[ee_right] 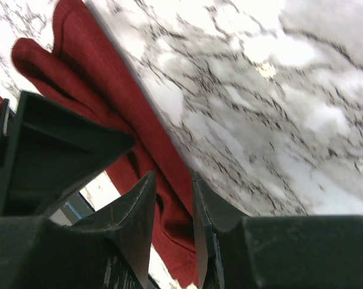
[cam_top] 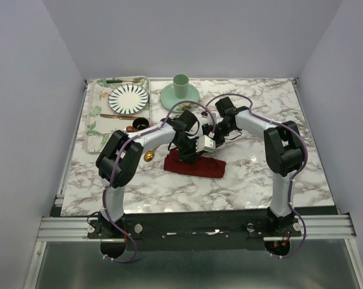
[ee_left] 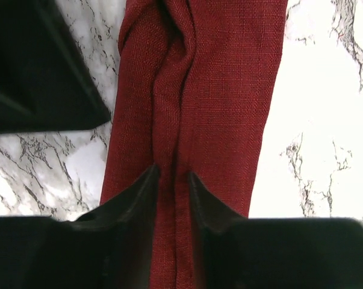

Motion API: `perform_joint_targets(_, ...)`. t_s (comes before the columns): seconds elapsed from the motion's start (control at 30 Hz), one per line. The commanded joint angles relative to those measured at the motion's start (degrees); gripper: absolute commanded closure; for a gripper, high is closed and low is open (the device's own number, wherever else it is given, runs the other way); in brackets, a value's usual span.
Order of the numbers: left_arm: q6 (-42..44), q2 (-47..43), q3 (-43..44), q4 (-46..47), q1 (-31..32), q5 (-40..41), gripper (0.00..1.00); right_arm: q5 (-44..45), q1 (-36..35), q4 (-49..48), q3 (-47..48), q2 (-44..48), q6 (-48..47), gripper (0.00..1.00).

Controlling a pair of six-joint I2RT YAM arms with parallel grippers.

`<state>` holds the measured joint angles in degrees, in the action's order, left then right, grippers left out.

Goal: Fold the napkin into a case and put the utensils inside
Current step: Smooth out the smaller rectangle-folded napkin at the center of the board.

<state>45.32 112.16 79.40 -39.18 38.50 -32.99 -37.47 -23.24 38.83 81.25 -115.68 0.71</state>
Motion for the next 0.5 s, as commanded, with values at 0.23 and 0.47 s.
perform_joint_targets(0.23, 1.1, 1.5, 2.8, -1.2, 0.4, -0.1, 0.85, -2.3, -2.3, -1.2, 3.1, -4.5, -0.2, 0.65)
perform_joint_targets(0.47, 0.8, 0.8, 2.3, -1.3, 0.3, -0.3, 0.60, -2.7, -2.6, -0.6, 3.6, -4.6, -0.2, 0.65)
